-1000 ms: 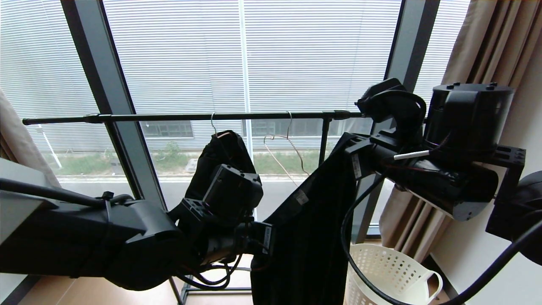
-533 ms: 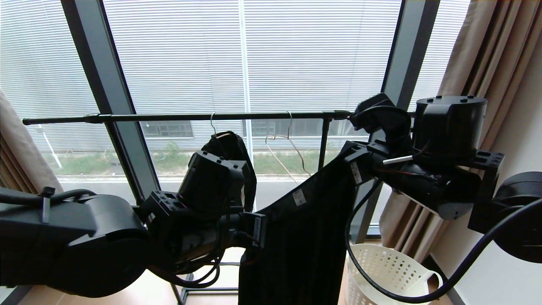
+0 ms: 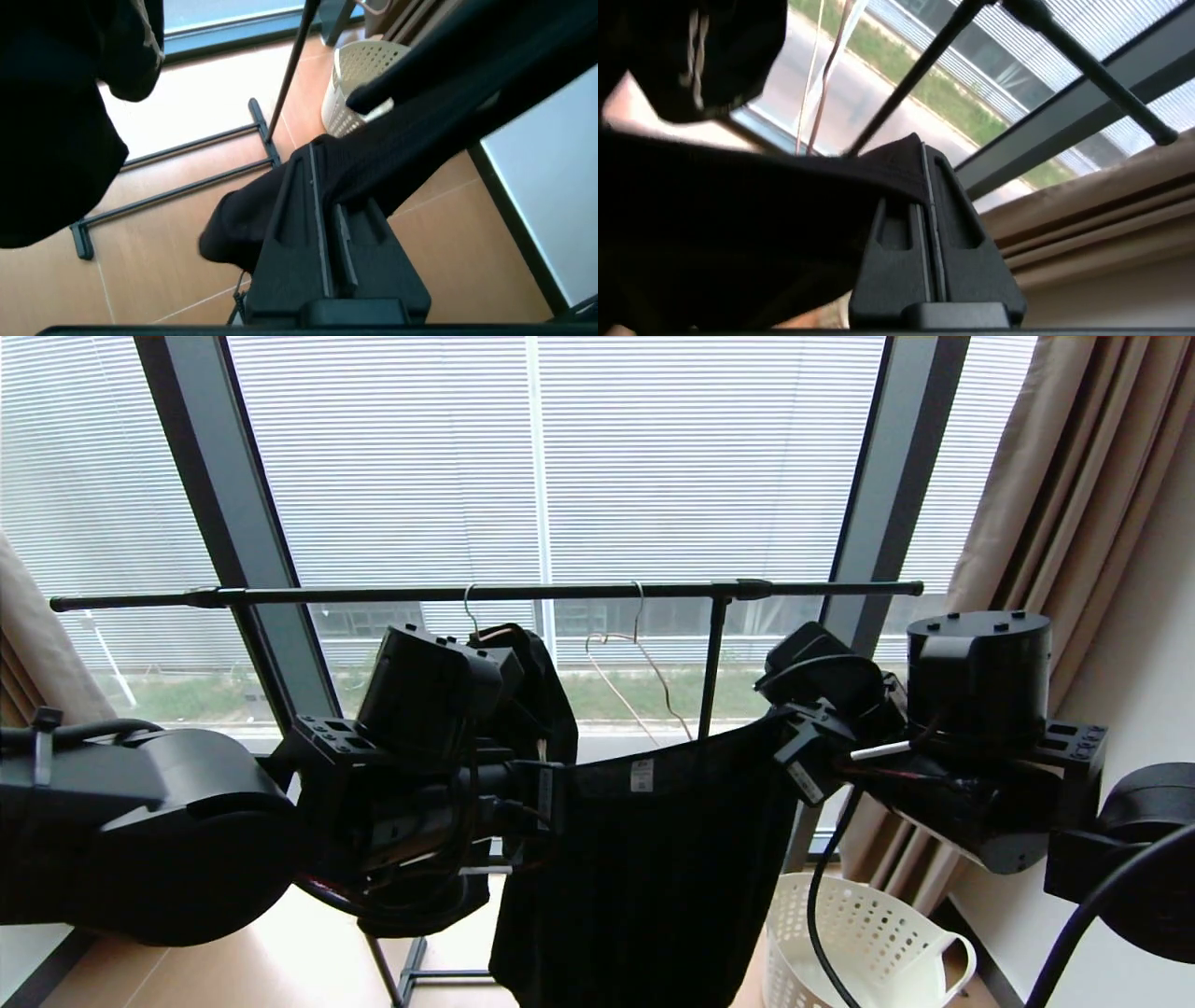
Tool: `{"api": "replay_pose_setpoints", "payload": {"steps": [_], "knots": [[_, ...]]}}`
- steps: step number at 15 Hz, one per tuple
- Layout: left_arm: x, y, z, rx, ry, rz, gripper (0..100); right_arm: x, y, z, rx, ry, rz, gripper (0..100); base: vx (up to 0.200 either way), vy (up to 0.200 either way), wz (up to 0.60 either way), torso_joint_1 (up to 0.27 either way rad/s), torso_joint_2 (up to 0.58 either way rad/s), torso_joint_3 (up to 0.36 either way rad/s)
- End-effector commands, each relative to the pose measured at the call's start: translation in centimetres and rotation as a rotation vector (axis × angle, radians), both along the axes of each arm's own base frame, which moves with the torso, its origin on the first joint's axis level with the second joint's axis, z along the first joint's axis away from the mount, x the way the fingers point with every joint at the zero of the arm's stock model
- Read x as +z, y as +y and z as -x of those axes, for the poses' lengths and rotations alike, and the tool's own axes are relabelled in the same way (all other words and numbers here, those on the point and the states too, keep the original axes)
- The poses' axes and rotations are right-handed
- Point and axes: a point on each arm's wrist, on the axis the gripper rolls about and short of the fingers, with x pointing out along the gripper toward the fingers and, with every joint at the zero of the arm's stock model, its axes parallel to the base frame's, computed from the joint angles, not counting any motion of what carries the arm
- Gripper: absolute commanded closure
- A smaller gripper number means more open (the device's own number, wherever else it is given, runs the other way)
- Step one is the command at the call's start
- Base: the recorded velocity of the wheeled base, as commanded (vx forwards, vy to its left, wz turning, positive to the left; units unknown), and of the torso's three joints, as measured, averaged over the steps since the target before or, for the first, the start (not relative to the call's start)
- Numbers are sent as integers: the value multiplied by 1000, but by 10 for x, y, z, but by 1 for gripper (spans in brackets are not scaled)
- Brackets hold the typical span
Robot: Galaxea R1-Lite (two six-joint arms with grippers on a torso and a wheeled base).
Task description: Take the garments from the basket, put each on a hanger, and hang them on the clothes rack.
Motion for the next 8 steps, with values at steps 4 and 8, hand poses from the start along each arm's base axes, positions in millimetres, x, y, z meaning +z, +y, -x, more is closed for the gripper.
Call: {"api": "replay_pose_setpoints", "payload": {"steps": [4, 8], "knots": [[9, 4, -2, 0, -21, -12, 100, -11, 10, 12, 50, 30, 51, 100, 0, 0, 0, 0, 0, 0], [22, 5, -3, 3, -4, -29, 100, -9, 18, 20, 8, 1, 80, 100, 0, 0, 0, 0, 0, 0]]}}
